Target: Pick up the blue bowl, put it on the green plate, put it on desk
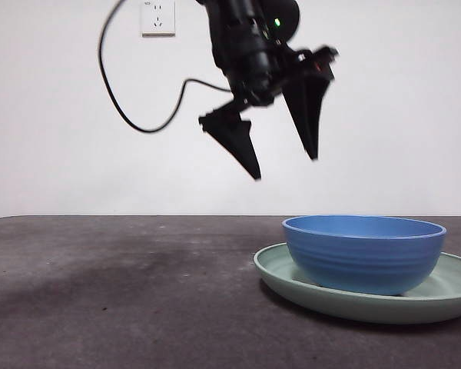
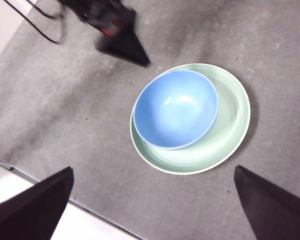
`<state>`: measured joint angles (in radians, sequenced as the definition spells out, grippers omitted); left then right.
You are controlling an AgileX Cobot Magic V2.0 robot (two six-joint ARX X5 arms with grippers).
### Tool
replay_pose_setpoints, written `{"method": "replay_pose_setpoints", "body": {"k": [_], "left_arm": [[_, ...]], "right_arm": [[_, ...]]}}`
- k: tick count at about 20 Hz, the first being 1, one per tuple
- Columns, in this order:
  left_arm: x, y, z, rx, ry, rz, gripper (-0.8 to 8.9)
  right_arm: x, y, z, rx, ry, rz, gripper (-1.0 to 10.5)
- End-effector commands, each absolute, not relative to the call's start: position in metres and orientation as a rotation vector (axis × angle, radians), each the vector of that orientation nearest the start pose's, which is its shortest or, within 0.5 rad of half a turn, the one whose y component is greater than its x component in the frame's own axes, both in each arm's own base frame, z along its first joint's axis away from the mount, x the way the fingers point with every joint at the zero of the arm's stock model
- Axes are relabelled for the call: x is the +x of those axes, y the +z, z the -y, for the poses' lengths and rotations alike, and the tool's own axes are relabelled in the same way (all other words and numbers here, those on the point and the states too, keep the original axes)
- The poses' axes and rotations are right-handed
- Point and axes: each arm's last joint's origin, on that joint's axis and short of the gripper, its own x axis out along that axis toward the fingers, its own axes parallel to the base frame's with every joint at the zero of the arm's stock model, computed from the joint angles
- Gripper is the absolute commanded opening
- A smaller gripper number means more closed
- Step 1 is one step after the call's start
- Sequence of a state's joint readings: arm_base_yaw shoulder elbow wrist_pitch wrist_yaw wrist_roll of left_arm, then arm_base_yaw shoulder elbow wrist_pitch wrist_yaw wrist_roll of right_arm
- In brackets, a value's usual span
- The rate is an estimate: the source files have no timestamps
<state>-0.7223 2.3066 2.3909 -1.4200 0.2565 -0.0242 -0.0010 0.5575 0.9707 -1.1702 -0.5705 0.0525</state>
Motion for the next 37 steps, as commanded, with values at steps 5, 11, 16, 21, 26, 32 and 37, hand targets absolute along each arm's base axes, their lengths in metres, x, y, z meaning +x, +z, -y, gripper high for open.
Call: {"method": "replay_pose_setpoints", "body": {"k": [5, 11, 16, 21, 26, 32, 37], "left_arm": [[0.293, 0.397, 0.251, 0.274, -0.860, -1.105, 4.12], [0.209, 0.451, 0.166, 0.287, -0.893, -0.862, 4.06], [0.135, 0.420, 0.108, 0.200, -0.889, -0.619, 4.06], [0.096, 0.363, 0.080, 0.090, -0.865, -0.564, 4.06], [0.087, 0.354, 0.073, 0.078, -0.868, -0.524, 4.06], [0.087, 0.354, 0.073, 0.080, -0.868, -0.523, 4.06], [0.087, 0.354, 0.073, 0.080, -0.869, -0.523, 4.06]], "right_arm": [[0.063, 0.339, -0.015, 0.255, 0.523, -0.720, 5.1], [0.063, 0.339, -0.015, 0.256, 0.522, -0.723, 5.1], [0.070, 0.337, -0.016, 0.266, 0.523, -0.753, 5.1], [0.078, 0.333, -0.015, 0.285, 0.515, -0.823, 5.1], [0.093, 0.324, -0.015, 0.299, 0.473, -0.948, 5.1], [0.135, 0.305, -0.011, 0.253, 0.322, -1.131, 5.1], [0.196, 0.272, -0.010, 0.221, 0.315, -1.239, 5.1]]}}
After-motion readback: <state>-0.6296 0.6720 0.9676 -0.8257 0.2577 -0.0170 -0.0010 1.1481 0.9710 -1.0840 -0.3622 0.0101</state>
